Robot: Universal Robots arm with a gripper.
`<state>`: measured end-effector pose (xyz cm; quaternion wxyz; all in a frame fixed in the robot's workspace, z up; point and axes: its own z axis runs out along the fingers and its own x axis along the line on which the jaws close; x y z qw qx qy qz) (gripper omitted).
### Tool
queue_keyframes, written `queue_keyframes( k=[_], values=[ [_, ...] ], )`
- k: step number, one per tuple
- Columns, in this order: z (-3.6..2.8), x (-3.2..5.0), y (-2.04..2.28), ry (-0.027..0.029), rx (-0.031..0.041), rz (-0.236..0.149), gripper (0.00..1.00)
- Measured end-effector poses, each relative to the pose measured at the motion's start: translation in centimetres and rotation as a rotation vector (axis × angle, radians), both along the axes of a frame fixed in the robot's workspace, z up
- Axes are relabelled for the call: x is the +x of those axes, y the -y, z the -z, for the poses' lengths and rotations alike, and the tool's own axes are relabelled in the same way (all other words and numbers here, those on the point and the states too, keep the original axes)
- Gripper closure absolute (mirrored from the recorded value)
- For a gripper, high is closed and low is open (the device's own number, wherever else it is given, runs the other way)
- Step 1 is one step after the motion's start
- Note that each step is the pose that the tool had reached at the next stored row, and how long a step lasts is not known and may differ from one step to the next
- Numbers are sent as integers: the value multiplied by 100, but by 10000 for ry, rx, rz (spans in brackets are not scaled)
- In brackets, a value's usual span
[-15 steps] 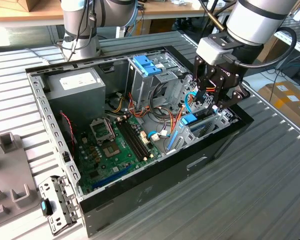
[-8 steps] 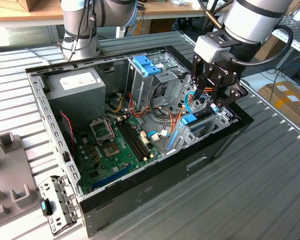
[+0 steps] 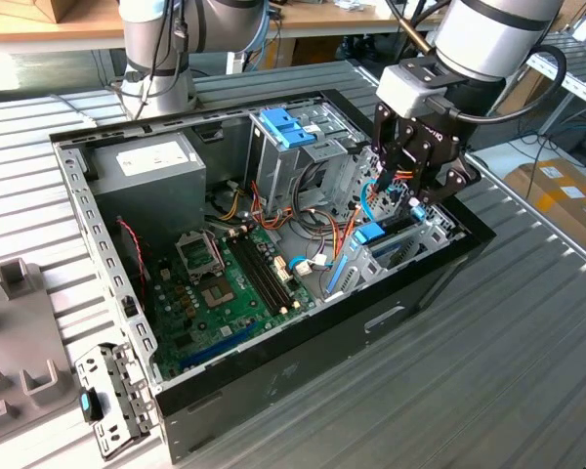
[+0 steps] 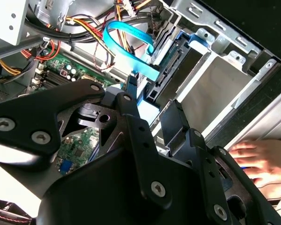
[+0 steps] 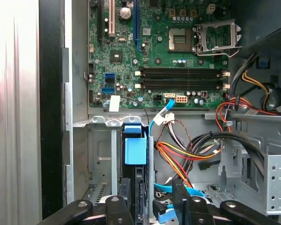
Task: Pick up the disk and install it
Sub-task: 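Insert the first disk wire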
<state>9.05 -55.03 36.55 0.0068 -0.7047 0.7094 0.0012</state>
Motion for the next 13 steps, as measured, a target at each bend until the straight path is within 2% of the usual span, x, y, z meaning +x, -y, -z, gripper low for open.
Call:
queue_keyframes(
  k=[13],
  values=[
    [1, 190, -1, 0, 2, 0, 52]
  ],
)
